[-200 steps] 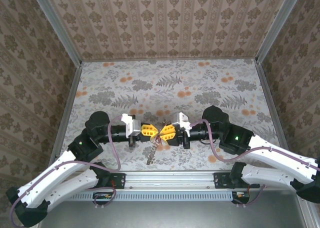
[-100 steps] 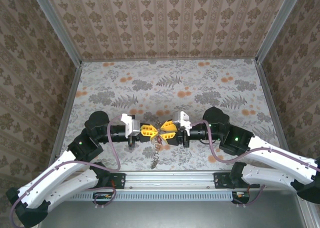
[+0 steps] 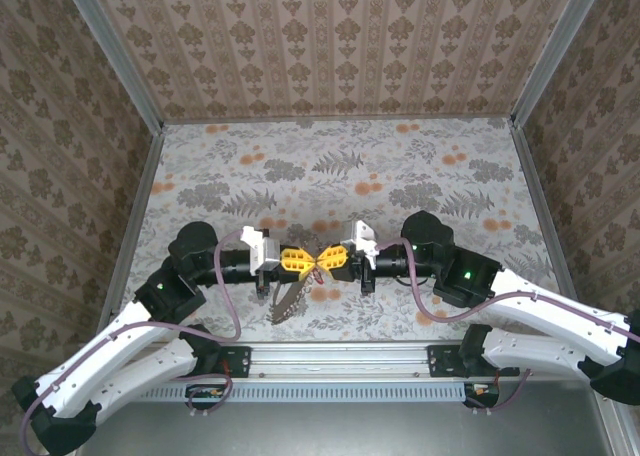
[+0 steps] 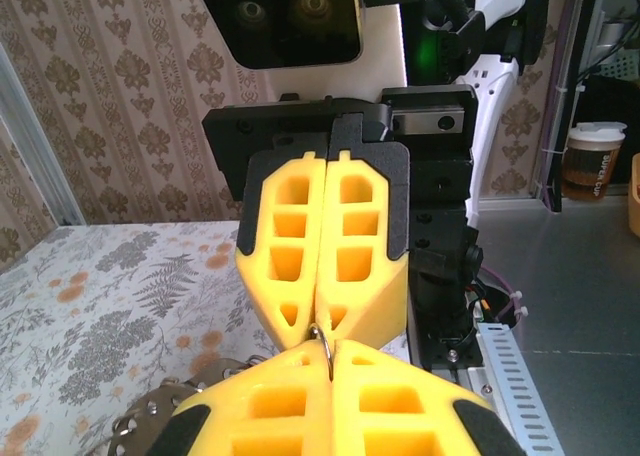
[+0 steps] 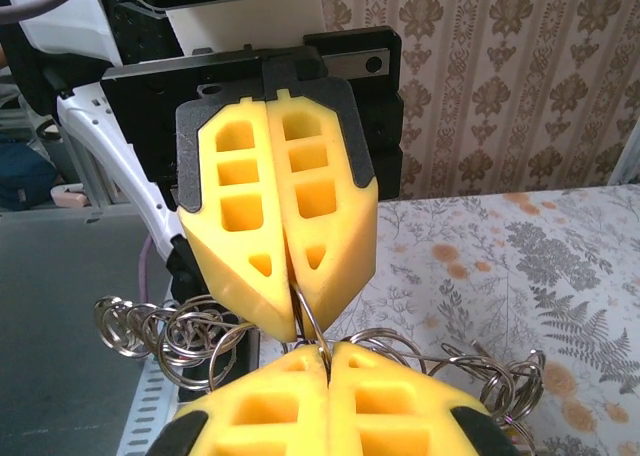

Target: Put the keys on the keyring

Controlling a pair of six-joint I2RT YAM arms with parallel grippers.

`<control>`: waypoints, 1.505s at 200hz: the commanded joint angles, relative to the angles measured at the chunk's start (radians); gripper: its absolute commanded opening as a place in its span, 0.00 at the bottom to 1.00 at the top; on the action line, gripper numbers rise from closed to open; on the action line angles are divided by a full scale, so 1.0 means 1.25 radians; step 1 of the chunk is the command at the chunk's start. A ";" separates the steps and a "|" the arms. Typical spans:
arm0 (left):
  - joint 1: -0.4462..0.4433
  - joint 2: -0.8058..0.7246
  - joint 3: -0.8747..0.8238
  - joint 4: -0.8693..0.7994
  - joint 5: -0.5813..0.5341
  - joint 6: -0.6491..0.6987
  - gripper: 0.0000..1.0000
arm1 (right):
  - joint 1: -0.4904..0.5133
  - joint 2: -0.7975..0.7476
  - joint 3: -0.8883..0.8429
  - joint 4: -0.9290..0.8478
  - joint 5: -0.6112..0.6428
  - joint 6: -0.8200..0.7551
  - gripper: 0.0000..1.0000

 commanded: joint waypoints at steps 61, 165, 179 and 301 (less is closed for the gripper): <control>-0.023 0.037 0.169 -0.270 -0.235 0.086 0.12 | -0.004 0.033 0.161 -0.288 0.159 -0.092 0.00; -0.059 0.155 0.296 -0.441 -0.198 0.130 0.25 | -0.019 0.098 0.242 -0.399 0.158 -0.147 0.00; -0.060 0.166 0.295 -0.444 -0.185 0.126 0.25 | -0.025 0.091 0.233 -0.390 0.148 -0.143 0.00; 0.015 0.203 0.239 -0.416 -0.267 0.025 0.28 | -0.125 0.000 0.068 -0.308 0.162 0.047 0.21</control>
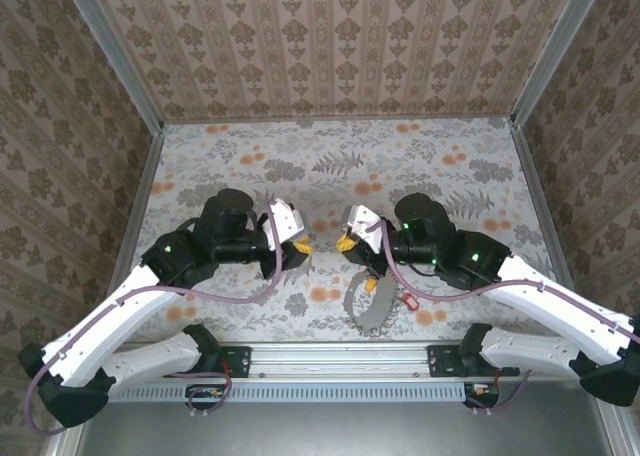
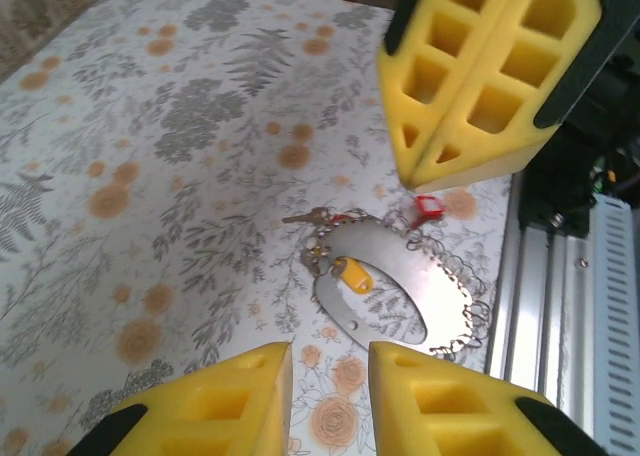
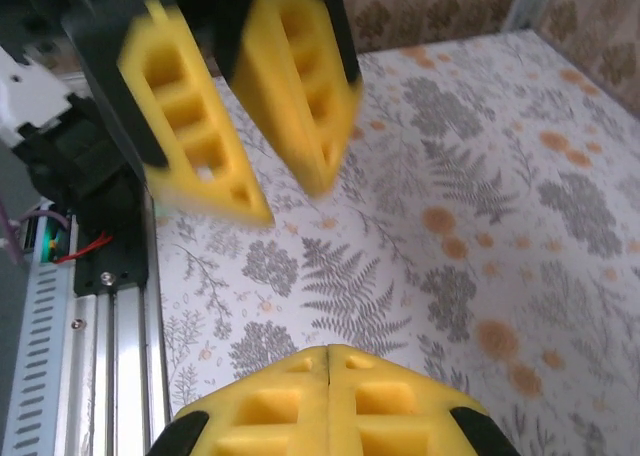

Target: Put the keys on the keyring

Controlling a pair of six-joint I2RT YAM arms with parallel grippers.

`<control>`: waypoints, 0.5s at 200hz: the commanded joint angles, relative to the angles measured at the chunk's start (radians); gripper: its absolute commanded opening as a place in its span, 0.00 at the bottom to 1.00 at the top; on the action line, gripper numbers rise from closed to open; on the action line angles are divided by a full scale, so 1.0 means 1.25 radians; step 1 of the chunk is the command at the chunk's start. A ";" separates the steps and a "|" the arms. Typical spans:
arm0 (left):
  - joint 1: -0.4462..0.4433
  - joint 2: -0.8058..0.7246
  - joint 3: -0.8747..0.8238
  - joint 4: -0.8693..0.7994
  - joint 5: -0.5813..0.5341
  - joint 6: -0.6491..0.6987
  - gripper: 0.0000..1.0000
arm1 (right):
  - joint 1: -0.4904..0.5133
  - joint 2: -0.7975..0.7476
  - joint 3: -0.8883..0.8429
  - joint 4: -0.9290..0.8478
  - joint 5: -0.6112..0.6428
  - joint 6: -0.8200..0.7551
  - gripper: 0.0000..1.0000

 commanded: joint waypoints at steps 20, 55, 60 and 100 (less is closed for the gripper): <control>0.014 0.004 -0.041 0.062 0.014 -0.054 0.29 | -0.072 -0.072 -0.111 0.018 0.065 0.199 0.41; 0.025 0.028 -0.063 0.114 0.050 -0.073 0.30 | -0.119 -0.097 -0.174 -0.036 0.159 0.344 0.57; 0.026 0.028 -0.067 0.119 0.052 -0.075 0.30 | -0.128 -0.095 -0.183 -0.046 0.166 0.359 0.57; 0.033 0.014 -0.090 0.140 0.062 -0.084 0.31 | -0.183 -0.069 -0.232 -0.071 0.165 0.439 0.62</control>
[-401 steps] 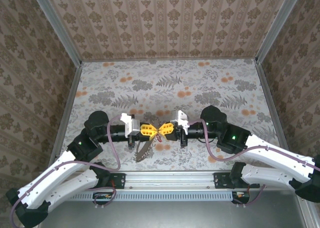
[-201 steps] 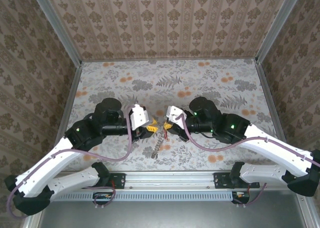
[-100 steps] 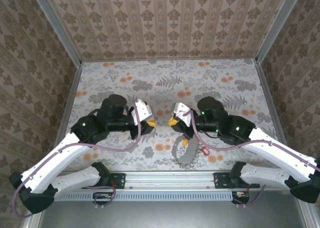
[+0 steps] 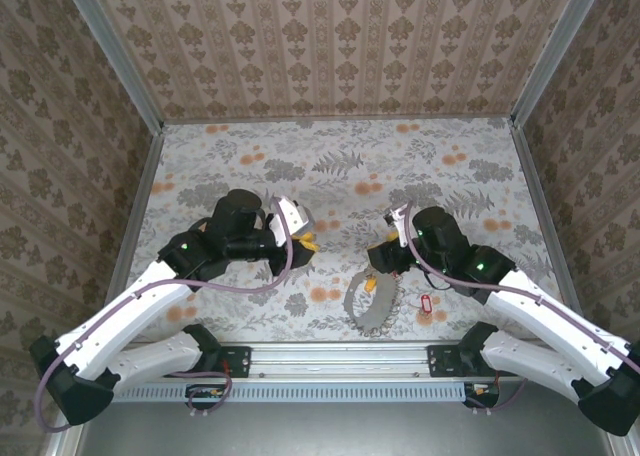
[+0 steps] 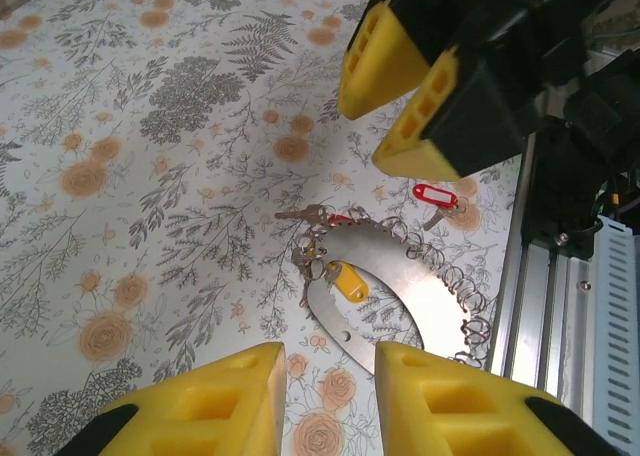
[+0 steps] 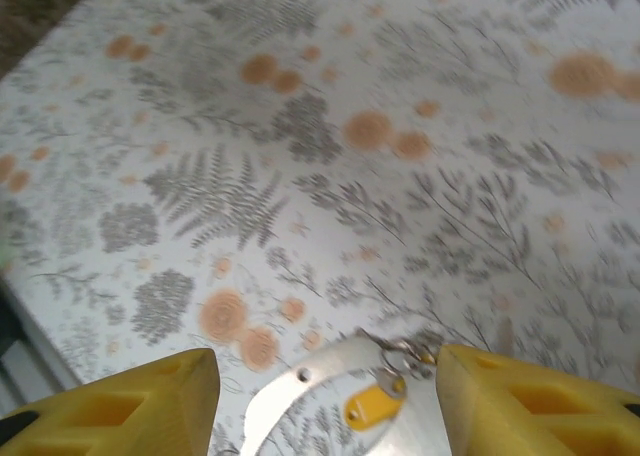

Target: Put the keys on the keyring

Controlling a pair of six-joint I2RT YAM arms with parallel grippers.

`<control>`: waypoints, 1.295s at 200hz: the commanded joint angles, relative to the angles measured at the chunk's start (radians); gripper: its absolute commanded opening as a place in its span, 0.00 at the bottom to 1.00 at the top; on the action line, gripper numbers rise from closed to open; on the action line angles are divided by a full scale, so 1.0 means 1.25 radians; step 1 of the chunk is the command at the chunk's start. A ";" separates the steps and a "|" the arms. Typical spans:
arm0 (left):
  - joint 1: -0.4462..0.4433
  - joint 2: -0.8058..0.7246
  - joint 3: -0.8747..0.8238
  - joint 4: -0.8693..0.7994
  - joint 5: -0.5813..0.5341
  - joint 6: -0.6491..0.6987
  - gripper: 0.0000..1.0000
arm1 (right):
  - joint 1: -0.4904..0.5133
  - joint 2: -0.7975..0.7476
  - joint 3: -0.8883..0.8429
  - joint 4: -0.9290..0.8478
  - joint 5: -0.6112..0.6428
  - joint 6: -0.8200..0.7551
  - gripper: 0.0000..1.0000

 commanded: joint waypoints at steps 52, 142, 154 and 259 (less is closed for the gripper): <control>0.016 -0.016 -0.046 0.088 0.056 -0.040 0.32 | -0.045 0.034 -0.111 -0.014 0.001 0.198 0.67; 0.041 -0.013 -0.065 0.147 0.110 -0.057 0.32 | -0.061 0.080 -0.258 0.106 -0.046 0.301 0.68; 0.046 -0.011 -0.065 0.151 0.115 -0.058 0.33 | -0.062 0.105 -0.270 0.126 -0.053 0.306 0.68; 0.071 -0.012 -0.077 0.185 0.144 -0.075 0.33 | -0.059 0.151 -0.287 0.122 -0.047 0.287 0.56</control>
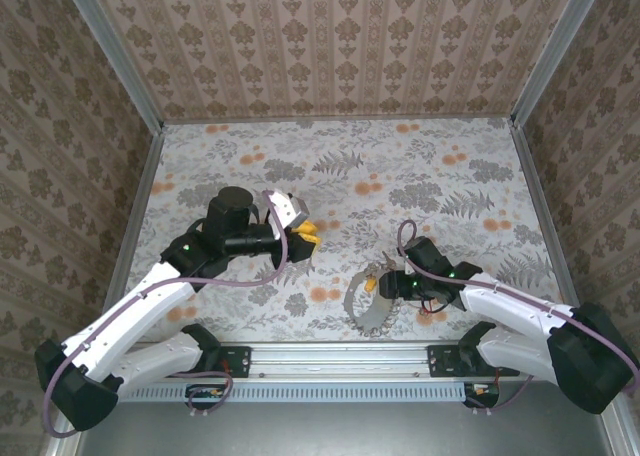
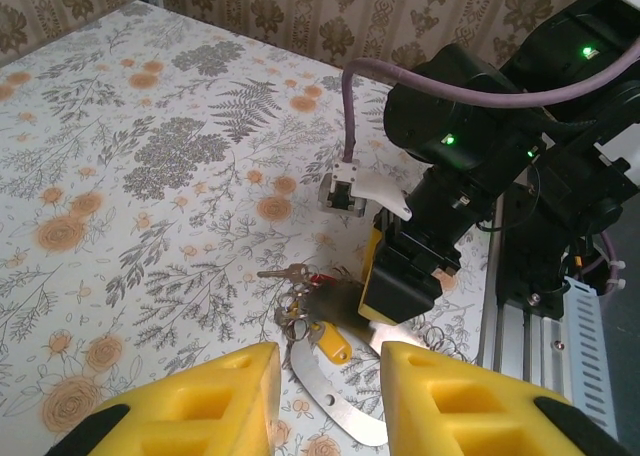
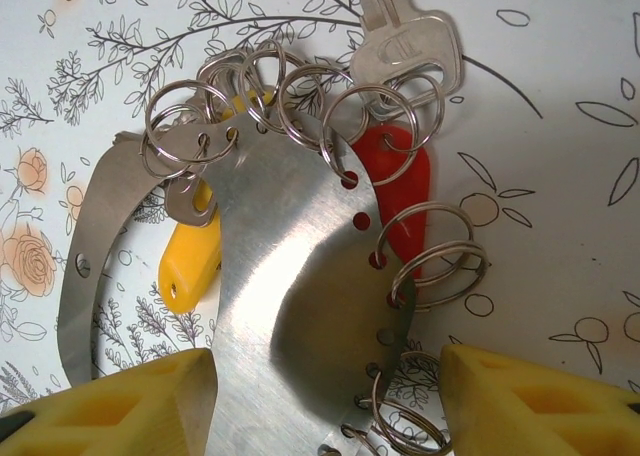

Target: Put the keys on the keyring

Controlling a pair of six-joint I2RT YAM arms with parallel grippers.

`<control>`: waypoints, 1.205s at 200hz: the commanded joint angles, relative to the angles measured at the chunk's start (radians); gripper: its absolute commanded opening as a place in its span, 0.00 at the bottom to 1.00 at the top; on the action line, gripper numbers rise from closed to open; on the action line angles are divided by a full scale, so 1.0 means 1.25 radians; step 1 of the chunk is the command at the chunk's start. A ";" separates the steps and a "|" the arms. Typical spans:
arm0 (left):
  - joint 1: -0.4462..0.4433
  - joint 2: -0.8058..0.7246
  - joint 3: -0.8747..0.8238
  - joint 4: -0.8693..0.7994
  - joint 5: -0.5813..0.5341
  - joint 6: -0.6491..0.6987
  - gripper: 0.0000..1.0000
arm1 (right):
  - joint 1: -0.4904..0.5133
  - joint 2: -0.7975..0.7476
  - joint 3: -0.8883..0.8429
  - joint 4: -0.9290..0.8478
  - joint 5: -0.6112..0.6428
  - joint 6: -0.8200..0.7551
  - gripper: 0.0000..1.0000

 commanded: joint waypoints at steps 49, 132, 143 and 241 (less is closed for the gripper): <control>0.007 -0.014 -0.015 0.030 0.024 -0.027 0.33 | 0.005 0.004 -0.009 -0.013 0.012 -0.001 0.37; 0.011 -0.031 -0.024 0.050 0.039 -0.037 0.33 | 0.016 0.047 -0.005 -0.016 0.002 0.006 0.30; 0.011 -0.035 -0.027 0.053 0.039 -0.039 0.33 | 0.019 0.057 -0.001 -0.014 0.001 0.006 0.28; 0.017 -0.045 -0.035 0.057 0.023 -0.049 0.33 | 0.032 0.111 0.080 0.026 -0.009 -0.034 0.00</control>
